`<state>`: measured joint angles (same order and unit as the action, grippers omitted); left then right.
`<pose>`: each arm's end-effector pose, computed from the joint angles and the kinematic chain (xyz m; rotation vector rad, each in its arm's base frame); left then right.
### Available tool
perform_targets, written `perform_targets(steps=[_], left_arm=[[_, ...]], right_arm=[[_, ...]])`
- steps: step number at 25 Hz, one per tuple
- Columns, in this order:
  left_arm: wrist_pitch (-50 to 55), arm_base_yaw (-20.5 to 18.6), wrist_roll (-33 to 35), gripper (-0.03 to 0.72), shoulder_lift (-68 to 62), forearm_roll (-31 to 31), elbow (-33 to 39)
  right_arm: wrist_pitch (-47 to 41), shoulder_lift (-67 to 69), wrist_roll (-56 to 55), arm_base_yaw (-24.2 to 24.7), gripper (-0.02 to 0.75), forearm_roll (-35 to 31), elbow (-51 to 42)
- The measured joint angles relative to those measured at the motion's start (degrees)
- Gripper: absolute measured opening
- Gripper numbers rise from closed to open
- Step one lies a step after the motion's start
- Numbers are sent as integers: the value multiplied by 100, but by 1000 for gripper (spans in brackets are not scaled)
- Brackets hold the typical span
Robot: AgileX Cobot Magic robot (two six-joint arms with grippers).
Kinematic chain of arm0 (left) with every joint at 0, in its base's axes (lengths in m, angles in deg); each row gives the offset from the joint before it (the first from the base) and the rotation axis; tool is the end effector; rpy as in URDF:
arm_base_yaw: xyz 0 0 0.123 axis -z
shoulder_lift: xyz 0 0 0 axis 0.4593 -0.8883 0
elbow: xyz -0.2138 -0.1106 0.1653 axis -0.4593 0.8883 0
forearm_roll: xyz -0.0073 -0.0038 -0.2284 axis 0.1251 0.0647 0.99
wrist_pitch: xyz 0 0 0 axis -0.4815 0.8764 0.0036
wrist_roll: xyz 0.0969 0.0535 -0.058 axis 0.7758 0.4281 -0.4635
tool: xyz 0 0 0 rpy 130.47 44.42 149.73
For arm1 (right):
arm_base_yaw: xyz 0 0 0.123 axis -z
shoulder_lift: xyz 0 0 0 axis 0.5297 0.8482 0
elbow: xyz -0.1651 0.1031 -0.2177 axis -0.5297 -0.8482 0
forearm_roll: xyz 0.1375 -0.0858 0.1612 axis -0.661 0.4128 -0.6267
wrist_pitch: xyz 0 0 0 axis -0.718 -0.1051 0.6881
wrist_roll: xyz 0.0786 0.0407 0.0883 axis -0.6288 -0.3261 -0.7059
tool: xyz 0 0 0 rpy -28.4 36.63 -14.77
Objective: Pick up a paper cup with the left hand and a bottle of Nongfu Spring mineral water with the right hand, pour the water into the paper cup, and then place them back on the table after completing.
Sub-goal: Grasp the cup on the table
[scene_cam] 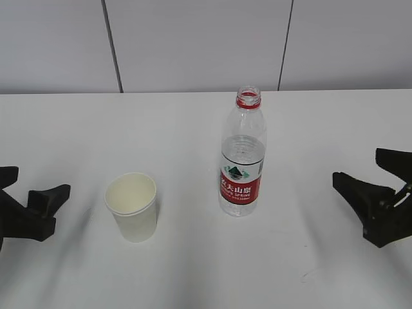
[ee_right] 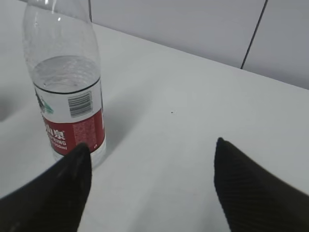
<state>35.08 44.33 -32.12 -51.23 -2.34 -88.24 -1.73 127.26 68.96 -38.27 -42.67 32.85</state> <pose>0.2116 -0.0659 0.1726 0.4118 1.9792 -0.1286 0.2061 0.0505 0.2035 -0.4516 1.7767 0.1292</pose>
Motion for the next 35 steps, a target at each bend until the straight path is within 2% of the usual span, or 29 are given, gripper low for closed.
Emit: perform_targets(steps=[3, 9, 18, 25, 35], left_arm=[[-403, 0, -208, 600, -302, -375, -29], [-768, 0, -714, 604, -947, -1283, -34], [-1749, 0, -792, 596, -1829, -2540, -40], [-2874, 0, -792, 594, -2836, -2581, -92], [-2996, 0, -792, 593, -3255, -2548, -203]], right_arm=[[97, 131, -9, 0, 587, 103, 0], [107, 200, -13, 0, 587, 153, 0], [115, 200, -13, 0, 587, 157, 0], [143, 200, -13, 0, 587, 199, 0], [142, 200, -13, 0, 587, 211, 0]])
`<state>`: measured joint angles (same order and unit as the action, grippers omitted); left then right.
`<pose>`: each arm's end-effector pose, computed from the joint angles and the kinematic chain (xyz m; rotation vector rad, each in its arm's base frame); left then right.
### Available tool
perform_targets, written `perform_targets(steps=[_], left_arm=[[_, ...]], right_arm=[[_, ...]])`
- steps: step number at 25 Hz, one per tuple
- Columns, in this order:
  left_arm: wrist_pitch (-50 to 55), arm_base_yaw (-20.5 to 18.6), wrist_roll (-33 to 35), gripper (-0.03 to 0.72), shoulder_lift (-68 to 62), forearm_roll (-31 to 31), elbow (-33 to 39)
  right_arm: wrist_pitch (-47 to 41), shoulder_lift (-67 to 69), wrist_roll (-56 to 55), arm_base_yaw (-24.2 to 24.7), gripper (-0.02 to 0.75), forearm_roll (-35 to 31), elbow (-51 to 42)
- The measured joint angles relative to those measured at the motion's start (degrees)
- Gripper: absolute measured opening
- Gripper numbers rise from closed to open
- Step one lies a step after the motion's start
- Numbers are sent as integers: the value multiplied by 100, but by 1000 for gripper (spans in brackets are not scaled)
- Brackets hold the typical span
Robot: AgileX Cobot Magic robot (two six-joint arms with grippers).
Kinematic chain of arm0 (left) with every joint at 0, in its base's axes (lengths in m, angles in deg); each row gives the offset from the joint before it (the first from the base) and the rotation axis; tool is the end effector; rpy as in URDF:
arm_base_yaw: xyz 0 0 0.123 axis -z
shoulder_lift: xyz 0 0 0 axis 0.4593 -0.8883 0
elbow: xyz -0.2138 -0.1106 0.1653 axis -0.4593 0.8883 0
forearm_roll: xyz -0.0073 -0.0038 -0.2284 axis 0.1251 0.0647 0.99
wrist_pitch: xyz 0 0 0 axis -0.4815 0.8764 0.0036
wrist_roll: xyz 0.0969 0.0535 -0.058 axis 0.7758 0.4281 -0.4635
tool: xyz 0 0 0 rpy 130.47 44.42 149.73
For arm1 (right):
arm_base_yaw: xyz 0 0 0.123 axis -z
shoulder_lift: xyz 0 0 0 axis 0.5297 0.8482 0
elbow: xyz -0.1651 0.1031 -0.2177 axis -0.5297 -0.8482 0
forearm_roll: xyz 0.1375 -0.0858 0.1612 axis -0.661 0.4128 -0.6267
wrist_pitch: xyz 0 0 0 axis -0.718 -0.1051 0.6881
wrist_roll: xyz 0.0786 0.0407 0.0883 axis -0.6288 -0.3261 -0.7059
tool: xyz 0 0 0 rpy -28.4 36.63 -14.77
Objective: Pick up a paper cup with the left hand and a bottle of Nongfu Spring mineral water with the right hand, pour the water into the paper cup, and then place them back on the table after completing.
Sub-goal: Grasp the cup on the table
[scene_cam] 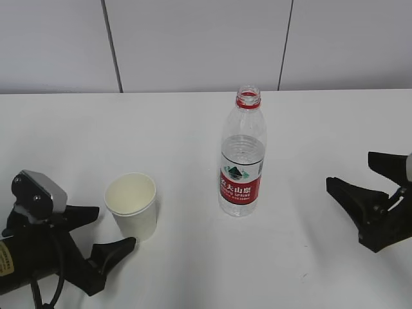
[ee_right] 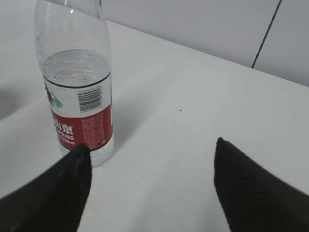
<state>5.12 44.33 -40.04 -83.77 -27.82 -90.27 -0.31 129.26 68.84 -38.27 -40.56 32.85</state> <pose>0.2302 -0.1231 0.0974 0.7139 1.9373 -0.5131 0.2082 0.0545 0.1984 -0.4918 1.7816 0.1455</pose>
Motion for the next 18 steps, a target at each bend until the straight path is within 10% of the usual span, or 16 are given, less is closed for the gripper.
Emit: perform_targets(steps=[18], left_arm=[[-10, 0, 0, 586, -26, -613, -585]], right_arm=[[222, 0, -9, 0, 587, 287, 10]])
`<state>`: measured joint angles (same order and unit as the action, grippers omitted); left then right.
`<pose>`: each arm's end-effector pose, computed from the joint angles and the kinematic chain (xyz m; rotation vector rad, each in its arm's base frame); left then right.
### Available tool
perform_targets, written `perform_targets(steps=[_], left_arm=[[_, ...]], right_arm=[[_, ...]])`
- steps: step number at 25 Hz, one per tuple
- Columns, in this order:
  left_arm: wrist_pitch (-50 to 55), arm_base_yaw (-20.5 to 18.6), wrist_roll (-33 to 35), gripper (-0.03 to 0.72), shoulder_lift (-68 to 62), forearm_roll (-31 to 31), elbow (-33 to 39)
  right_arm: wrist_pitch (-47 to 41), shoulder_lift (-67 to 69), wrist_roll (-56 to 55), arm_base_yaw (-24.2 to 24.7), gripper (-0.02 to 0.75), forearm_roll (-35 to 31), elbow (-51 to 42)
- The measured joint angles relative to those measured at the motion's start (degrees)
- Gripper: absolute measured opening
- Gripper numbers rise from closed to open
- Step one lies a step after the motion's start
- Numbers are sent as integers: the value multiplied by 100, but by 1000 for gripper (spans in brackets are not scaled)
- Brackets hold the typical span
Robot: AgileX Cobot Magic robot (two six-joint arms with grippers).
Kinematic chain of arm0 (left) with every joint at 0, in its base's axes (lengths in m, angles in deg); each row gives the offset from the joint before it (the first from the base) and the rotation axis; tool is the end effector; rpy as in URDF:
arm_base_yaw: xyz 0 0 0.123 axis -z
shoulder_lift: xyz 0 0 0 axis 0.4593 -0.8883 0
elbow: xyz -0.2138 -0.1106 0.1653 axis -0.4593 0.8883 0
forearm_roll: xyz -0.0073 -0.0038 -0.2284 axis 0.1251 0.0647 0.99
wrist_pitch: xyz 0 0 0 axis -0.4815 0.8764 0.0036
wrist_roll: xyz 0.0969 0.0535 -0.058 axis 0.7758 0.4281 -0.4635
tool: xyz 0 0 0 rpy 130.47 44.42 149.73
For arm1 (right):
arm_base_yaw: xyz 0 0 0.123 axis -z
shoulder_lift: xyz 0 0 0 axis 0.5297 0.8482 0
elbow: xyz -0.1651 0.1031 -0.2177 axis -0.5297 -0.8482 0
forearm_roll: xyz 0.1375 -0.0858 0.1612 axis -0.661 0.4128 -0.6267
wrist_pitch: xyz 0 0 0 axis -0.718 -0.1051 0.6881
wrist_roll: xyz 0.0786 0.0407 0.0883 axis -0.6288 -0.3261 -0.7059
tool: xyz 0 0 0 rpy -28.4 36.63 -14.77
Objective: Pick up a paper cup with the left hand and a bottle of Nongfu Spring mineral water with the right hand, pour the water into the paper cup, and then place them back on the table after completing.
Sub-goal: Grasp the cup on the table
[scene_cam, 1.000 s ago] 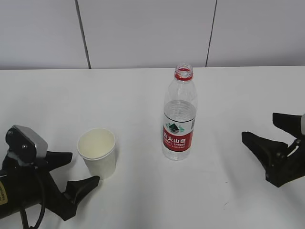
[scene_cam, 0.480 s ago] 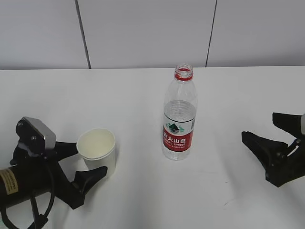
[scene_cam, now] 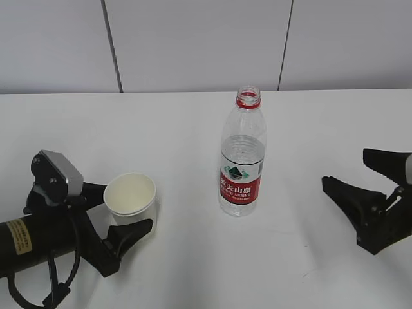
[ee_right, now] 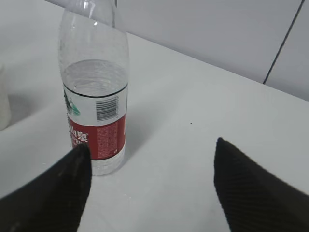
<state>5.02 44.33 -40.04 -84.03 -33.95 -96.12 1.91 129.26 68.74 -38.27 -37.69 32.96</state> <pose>0.2484 -0.1398 0.1094 0.8132 1.8075 -0.5605 0.2074 0.0598 0.2026 -0.5420 1.7339 0.1624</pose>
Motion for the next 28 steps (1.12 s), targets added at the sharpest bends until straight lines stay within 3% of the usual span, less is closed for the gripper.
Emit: perform_targets(steps=[12, 28], left_arm=[[0, 0, 0, 503, -16, 81, -11], [-5, 0, 0, 460, -16, 101, -11]], right_arm=[[72, 433, -337, 0, 587, 594, 337], [1173, 2340, -454, 0, 587, 1032, 1210]])
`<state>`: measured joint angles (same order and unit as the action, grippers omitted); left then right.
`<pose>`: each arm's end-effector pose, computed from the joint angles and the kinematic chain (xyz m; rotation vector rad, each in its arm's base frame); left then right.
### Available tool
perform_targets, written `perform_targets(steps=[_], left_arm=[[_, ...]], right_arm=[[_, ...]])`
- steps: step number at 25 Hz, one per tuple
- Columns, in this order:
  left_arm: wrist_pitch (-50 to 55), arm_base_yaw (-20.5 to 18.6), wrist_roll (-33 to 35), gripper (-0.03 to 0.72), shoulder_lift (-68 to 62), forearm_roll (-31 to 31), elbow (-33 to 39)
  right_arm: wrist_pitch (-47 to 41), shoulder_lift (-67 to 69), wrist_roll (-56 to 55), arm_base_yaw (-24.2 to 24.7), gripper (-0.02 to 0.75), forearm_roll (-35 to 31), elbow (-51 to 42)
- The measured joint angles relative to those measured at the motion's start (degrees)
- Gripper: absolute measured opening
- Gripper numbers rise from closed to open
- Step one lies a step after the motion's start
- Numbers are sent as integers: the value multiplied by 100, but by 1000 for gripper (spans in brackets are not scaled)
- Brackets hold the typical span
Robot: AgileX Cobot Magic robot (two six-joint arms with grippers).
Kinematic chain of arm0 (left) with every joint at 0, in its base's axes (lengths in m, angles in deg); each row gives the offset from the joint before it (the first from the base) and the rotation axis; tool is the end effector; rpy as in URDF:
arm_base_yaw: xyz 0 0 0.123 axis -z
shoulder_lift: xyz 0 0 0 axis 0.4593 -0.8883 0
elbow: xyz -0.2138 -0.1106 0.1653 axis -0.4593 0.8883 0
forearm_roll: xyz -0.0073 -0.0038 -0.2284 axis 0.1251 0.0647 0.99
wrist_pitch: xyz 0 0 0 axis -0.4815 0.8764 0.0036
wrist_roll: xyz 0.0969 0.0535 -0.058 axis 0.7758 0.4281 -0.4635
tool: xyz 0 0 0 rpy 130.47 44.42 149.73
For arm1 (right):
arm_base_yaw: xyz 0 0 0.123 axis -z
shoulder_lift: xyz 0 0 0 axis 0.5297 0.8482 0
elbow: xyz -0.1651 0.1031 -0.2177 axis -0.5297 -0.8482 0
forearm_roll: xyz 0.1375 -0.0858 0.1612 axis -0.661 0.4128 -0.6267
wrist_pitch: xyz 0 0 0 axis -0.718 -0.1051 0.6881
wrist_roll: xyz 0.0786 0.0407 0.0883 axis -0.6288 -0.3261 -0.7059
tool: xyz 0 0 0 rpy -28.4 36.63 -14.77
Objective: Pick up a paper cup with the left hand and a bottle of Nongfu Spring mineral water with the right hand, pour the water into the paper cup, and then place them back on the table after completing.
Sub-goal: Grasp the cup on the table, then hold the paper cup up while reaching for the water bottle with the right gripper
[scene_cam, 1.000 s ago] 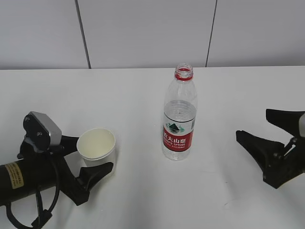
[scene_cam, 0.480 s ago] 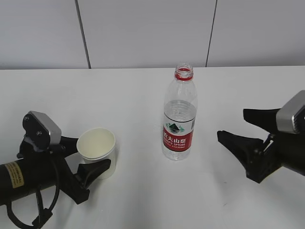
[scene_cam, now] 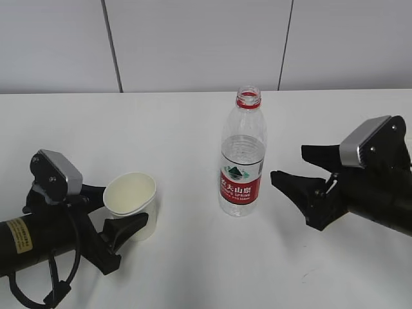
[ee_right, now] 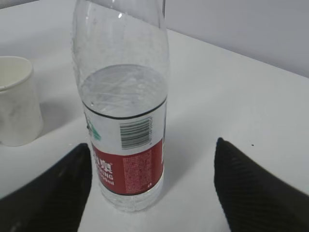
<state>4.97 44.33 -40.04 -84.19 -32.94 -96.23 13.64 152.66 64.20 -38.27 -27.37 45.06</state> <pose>0.2504 -0.1386 0.1090 0.7954 1.8129 -0.5508 0.2745 0.0904 0.1708 -0.6494 1.7247 0.3750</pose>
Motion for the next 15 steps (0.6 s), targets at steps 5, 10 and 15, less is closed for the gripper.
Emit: perform_targets(steps=[5, 10, 15], left_arm=[[0, 0, 0, 455, 0, 7, 0], [0, 0, 0, 454, 0, 7, 0], [0, 0, 0, 453, 0, 7, 0]], right_arm=[[153, 427, -3, 0, 587, 36, 226], [196, 799, -28, 0, 588, 471, 507], [196, 1097, -40, 0, 589, 657, 789]])
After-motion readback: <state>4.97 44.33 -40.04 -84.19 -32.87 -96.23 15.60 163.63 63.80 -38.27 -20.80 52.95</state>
